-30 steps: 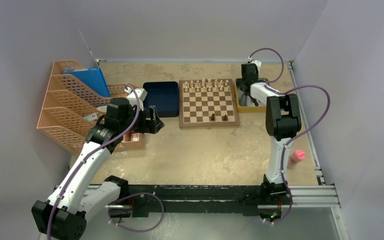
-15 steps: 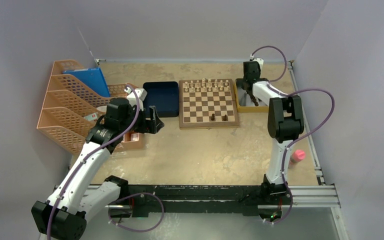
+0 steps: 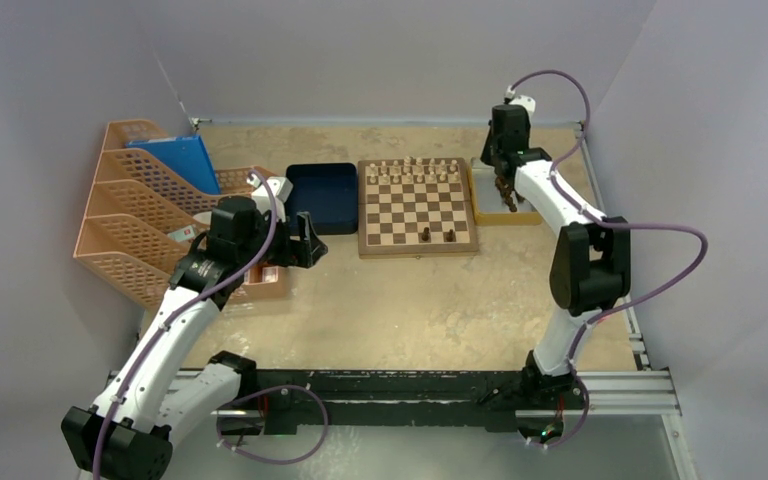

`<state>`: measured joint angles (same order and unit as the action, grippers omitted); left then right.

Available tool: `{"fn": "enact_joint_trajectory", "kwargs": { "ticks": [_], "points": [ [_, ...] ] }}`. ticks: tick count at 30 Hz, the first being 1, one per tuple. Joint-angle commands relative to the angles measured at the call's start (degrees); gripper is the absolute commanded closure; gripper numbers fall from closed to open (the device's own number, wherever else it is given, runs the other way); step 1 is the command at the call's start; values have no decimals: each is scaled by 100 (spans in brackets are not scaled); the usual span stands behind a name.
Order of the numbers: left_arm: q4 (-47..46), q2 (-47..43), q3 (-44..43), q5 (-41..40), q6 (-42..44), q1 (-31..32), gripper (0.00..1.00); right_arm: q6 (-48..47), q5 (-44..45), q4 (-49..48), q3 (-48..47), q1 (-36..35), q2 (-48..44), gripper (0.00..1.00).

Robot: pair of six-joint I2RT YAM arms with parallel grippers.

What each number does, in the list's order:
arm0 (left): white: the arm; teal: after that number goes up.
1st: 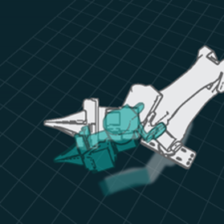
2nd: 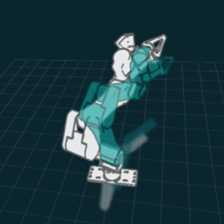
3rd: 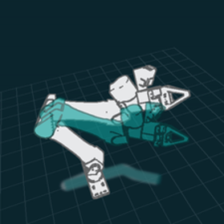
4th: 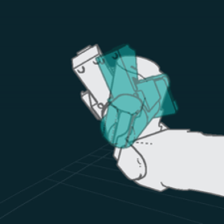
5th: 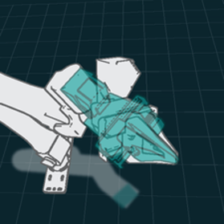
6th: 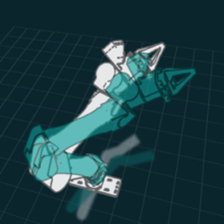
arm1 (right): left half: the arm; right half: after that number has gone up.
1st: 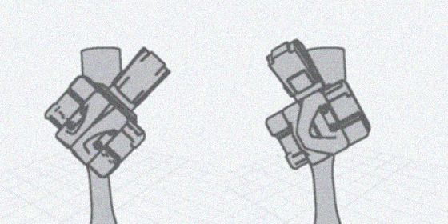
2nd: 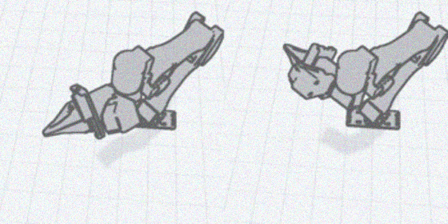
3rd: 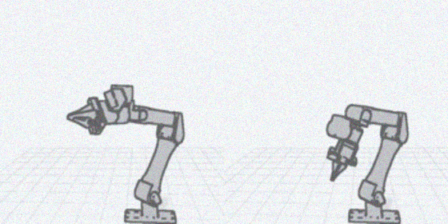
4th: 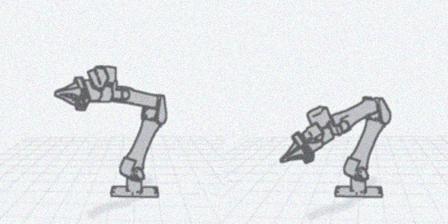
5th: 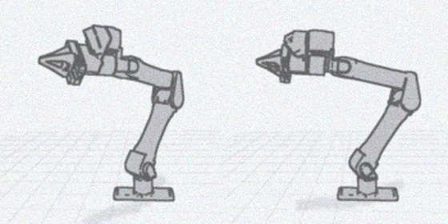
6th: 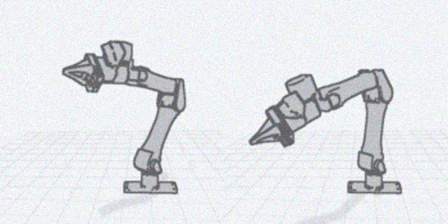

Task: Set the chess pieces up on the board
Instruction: Pick up the chess piece from the storage box, then place the chess piece on the chessboard.

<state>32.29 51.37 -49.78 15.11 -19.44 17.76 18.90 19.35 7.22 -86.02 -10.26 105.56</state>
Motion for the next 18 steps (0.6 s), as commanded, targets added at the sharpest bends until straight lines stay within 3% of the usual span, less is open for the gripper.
{"fn": "enact_joint_trajectory", "kwargs": {
  "ticks": [1,12,18],
  "points": [
    [-152,-67,-31,0,19,30,17,202,167,402,239,-465,-407,85],
    [-158,-85,-34,60,27,27,17,710,651,630,1383,-1244,-1183,82],
    [-153,-119,-24,69,11,28,17,880,706,561,2061,-1313,-1462,83]
  ]
}}
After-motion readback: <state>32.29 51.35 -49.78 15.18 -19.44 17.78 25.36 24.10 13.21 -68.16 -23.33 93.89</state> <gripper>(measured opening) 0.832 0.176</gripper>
